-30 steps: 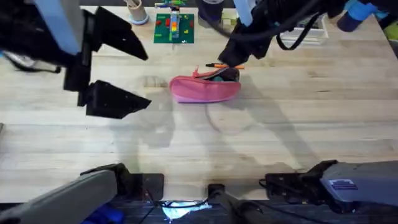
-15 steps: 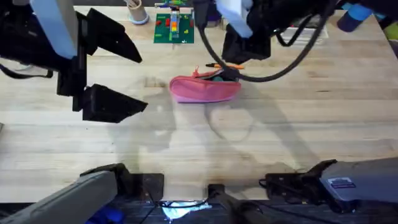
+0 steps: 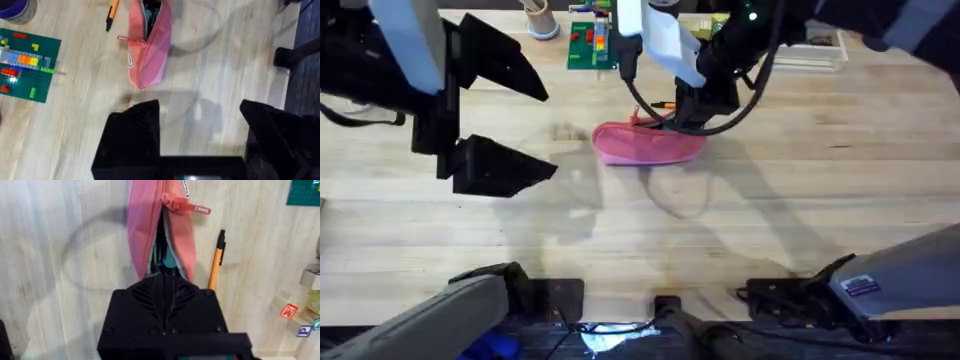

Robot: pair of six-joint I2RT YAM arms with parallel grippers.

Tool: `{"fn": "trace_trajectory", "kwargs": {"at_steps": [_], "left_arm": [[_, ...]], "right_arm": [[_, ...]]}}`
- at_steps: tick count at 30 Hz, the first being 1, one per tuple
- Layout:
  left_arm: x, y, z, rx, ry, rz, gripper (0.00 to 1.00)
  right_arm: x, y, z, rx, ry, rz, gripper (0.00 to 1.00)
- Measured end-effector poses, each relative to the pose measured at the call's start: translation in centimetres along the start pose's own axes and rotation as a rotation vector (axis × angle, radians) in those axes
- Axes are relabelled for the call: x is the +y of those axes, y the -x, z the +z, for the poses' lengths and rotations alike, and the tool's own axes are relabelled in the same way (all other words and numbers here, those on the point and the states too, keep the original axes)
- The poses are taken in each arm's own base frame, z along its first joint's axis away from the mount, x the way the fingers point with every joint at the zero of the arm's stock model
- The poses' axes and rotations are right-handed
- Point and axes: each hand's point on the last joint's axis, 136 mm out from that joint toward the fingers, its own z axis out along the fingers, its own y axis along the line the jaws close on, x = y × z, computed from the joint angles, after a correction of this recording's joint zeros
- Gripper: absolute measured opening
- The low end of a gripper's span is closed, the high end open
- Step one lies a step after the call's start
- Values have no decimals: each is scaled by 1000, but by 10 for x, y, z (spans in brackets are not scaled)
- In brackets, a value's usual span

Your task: Unzip the bag, pick up the pens from the table one at a time and place them inside, then zip the bag closed.

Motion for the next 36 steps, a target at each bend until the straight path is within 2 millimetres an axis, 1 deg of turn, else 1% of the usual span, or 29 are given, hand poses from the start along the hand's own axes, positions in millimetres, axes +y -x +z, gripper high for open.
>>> {"fn": "trace_trajectory", "kwargs": {"at_steps": [3,9,12,15,19,20,28,30,33,34,35,36], "left_arm": [[0,0,0,0,0,0,995],[0,0,0,0,0,0,995],[0,0,0,0,0,0,996],[0,0,0,0,0,0,996],[0,0,0,0,0,0,995],[0,0,0,0,0,0,995],[1,0,0,0,2,2,995],[1,0,0,0,2,1,995],[1,0,0,0,2,2,995],[1,0,0,0,2,2,995],[1,0,0,0,2,2,995],[1,0,0,0,2,2,995]], "right_arm": [[1,1,6,-6,21,3,30],[5,10,9,-58,54,2,30],[7,12,14,-70,78,5,30],[8,11,26,-66,111,14,30],[4,9,44,-58,131,19,31],[3,9,52,-54,138,21,30],[1,9,53,-57,132,20,30],[1,9,53,-57,133,20,44],[2,9,53,-55,137,21,89],[2,9,53,-54,140,22,134],[3,9,53,-55,141,23,242],[3,9,53,-56,142,22,385]]}}
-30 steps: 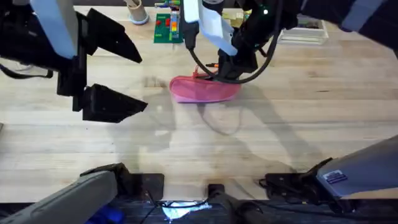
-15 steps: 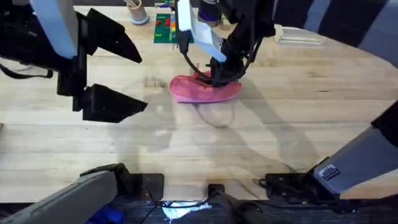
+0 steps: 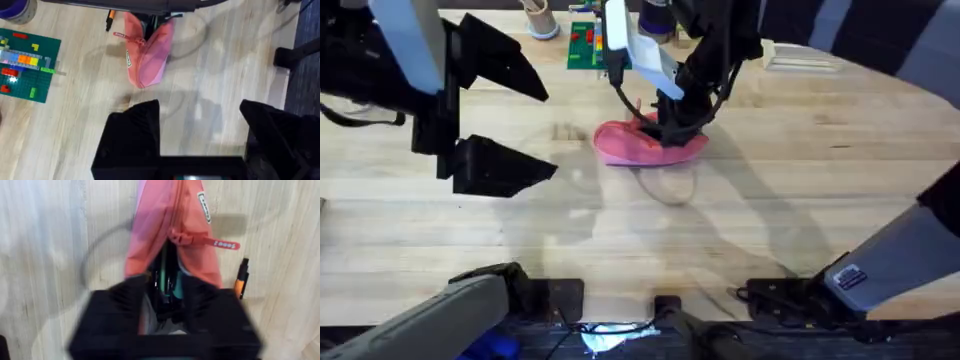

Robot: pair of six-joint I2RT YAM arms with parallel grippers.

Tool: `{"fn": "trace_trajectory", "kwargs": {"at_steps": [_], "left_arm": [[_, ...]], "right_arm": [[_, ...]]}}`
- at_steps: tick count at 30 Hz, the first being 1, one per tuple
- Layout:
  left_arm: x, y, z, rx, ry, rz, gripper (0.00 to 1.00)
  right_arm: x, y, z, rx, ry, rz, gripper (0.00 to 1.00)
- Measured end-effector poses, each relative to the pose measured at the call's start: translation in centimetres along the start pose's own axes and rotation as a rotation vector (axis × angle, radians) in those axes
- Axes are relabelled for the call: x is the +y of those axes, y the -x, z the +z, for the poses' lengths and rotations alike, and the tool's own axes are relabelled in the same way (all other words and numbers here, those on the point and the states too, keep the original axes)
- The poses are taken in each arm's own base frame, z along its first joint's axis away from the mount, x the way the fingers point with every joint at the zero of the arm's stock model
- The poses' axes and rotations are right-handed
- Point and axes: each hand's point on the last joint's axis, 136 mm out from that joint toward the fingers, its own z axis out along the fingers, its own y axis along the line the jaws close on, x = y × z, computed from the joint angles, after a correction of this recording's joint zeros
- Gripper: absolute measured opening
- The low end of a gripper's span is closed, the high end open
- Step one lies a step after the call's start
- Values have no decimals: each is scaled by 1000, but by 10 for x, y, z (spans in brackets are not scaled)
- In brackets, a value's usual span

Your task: Unzip the bag, pick up the pens from the table one at a time and place them inside, then zip the bag closed.

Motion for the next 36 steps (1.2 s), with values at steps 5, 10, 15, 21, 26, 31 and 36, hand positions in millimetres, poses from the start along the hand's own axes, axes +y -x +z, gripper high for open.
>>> {"fn": "trace_trajectory", "kwargs": {"at_steps": [5,10,15,21,26,31,36], "left_arm": [[0,0,0,0,0,0,995],[0,0,0,0,0,0,996],[0,0,0,0,0,0,995],[0,0,0,0,0,0,995],[0,0,0,0,0,0,995],[0,0,0,0,0,0,995],[0,0,0,0,0,0,995]], "right_arm": [[0,3,0,-12,2,-9,979],[0,3,0,-12,2,-10,995],[0,3,0,-12,2,-10,997],[2,5,-2,-24,5,24,996],[5,9,-26,-65,-27,45,996],[-8,-5,-77,-122,-152,100,995],[-39,-28,-98,-140,-273,152,996]]}}
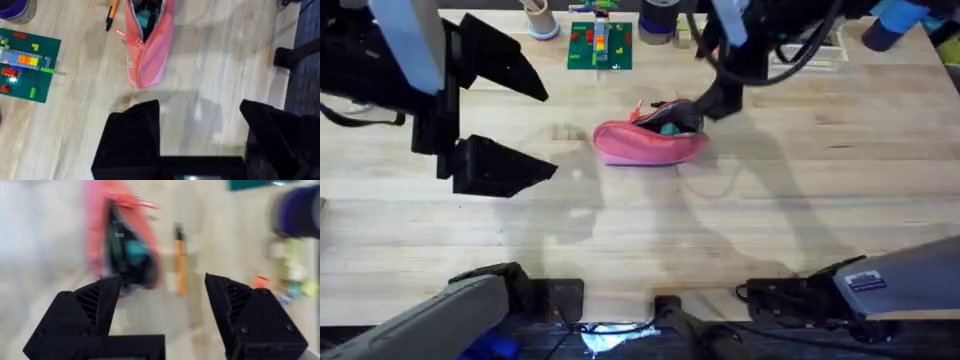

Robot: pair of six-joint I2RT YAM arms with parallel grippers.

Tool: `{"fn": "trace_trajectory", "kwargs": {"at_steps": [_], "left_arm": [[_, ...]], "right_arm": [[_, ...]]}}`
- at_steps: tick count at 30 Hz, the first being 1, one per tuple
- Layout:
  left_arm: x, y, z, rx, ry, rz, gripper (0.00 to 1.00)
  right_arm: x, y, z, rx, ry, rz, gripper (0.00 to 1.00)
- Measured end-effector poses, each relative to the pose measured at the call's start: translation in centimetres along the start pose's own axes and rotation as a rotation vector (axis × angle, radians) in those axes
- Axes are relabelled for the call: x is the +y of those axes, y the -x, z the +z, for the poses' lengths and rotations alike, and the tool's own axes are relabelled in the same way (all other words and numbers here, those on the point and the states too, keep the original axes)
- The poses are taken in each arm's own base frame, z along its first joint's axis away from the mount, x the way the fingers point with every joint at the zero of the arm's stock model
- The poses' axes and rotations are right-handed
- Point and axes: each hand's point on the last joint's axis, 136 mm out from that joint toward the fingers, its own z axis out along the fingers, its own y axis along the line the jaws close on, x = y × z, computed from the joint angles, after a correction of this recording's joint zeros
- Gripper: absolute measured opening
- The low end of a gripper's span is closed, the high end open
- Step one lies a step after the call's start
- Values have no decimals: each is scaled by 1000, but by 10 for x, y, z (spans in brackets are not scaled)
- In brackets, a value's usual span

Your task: Unzip the bag, pick up the pens from the table one at a time and place them inside, then zip the bag closed.

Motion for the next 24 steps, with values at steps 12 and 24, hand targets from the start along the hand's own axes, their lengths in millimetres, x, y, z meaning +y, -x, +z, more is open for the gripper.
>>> {"fn": "trace_trajectory", "kwargs": {"at_steps": [12,24], "left_arm": [[0,0,0,0,0,0,995],[0,0,0,0,0,0,995]], "right_arm": [[-58,-55,-19,223,-244,2,996],[-68,-53,-21,258,-263,-236,996]]}}
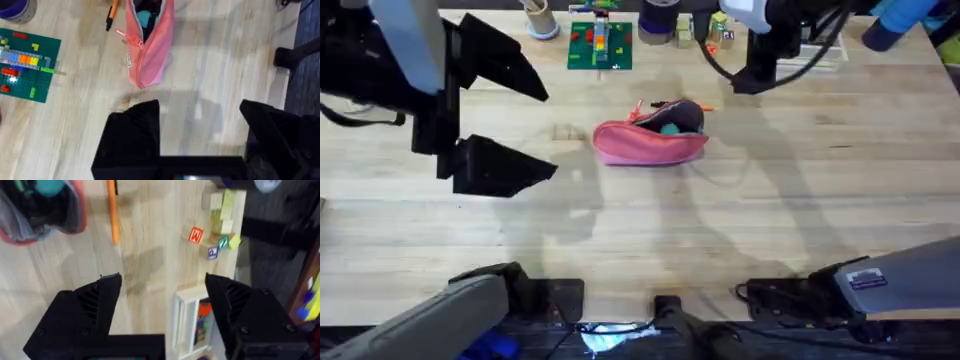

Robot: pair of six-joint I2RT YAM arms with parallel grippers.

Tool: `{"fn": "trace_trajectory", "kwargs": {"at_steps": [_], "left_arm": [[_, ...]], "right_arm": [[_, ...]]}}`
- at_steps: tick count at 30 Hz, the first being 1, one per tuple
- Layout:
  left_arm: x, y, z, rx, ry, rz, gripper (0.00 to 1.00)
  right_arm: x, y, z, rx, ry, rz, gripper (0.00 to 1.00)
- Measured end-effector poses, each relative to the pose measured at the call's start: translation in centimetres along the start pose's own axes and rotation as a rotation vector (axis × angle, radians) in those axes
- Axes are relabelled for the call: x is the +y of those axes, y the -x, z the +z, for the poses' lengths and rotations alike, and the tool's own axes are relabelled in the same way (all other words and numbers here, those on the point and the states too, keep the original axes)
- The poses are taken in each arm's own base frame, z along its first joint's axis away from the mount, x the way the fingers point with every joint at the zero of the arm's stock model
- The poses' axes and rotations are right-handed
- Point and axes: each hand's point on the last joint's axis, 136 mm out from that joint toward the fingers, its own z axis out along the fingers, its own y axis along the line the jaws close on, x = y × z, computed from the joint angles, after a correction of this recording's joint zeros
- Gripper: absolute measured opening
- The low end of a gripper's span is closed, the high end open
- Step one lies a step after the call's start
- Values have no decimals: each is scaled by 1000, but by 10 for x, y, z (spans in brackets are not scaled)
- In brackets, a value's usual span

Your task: Unzip the bag, pick up the pens from the table one at a time and place them inside, then zip the bag closed.

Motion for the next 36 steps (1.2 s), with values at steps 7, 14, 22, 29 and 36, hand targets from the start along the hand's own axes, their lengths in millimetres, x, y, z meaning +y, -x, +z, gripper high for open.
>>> {"fn": "trace_trajectory", "kwargs": {"at_steps": [7,14,22,29,36], "left_arm": [[0,0,0,0,0,0,995],[0,0,0,0,0,0,995],[0,0,0,0,0,0,995],[0,0,0,0,0,0,995],[0,0,0,0,0,0,995]], "right_arm": [[13,13,-1,-84,56,-163,996],[24,18,-2,-120,95,-239,996],[27,26,-2,-134,97,-269,996],[30,34,-2,-146,101,-292,996],[31,35,2,-147,111,-295,996]]}}
